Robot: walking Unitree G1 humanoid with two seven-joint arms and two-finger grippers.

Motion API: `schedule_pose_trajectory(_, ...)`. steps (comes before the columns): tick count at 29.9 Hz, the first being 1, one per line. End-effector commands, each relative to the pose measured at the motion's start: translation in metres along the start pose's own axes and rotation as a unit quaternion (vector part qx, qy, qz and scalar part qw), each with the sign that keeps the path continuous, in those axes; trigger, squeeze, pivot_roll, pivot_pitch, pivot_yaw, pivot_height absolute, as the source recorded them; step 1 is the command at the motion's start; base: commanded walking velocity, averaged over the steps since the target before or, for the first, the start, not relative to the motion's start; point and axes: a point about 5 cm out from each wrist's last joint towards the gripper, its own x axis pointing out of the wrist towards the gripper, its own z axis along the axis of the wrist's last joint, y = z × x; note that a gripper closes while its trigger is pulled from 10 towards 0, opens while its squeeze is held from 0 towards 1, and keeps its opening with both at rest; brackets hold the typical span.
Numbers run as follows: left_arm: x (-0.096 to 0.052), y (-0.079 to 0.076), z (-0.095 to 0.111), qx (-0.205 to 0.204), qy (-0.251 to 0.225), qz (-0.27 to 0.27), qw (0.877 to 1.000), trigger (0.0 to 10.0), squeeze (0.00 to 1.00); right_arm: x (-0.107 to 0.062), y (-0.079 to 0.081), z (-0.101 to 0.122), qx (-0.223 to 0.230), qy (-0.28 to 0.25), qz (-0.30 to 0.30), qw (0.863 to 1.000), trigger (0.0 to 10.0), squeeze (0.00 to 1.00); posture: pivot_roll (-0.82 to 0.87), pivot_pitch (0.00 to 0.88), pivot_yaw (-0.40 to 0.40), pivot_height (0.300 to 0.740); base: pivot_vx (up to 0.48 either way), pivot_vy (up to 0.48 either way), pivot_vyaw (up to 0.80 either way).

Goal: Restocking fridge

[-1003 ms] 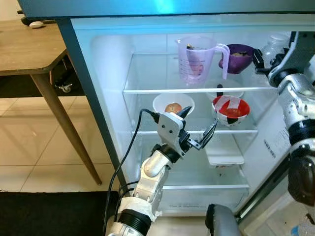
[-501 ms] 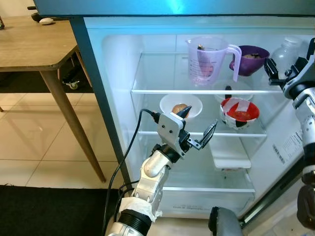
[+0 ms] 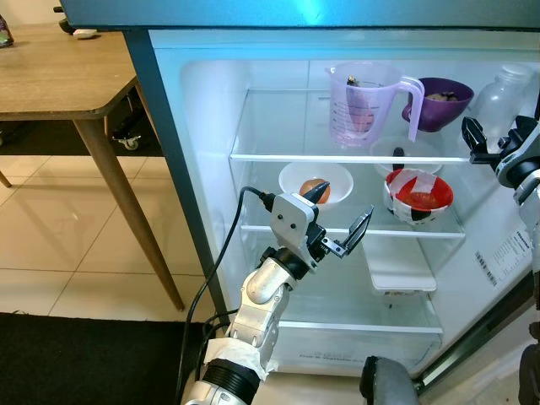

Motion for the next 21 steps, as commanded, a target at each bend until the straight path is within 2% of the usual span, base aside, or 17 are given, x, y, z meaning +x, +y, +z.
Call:
schedule_pose_trajectory(1,0.001,-0.004,0.001,-0.008,-0.006,-0.004,1.000,10.0,0.00,-0.008,-0.015,-0.003,0.009,0.009,-0.026,1.000,10.0,0.00,-0.05,0.000,0.006,0.385,0.000,0.000,0.00)
schedule_pose_trajectory(9,0.001,-0.004,0.001,-0.008,-0.007,-0.005,1.000,10.0,0.00,-0.017,-0.010,-0.001,0.024,0.017,-0.004,1.000,10.0,0.00,-0.05,0.000,0.006,0.385,0.000,0.000,0.00)
schedule_pose_trajectory(13,0.001,-0.004,0.001,-0.009,-0.007,-0.005,1.000,10.0,0.00,-0.020,-0.003,-0.001,0.045,0.015,0.031,0.998,10.0,0.00,-0.05,0.000,0.008,0.385,0.000,0.000,0.00)
schedule_pose_trajectory(19,0.001,-0.004,0.001,-0.009,-0.006,-0.007,1.000,10.0,0.00,-0.020,-0.001,0.000,0.062,0.001,0.009,0.998,10.0,0.00,-0.05,0.000,0.009,0.385,0.000,0.000,0.00)
schedule_pose_trajectory(21,0.001,-0.004,0.001,-0.009,-0.006,-0.007,1.000,10.0,0.00,-0.018,0.005,0.000,0.067,-0.008,0.001,0.998,10.0,0.00,-0.05,0.000,0.011,0.385,0.000,0.000,0.00)
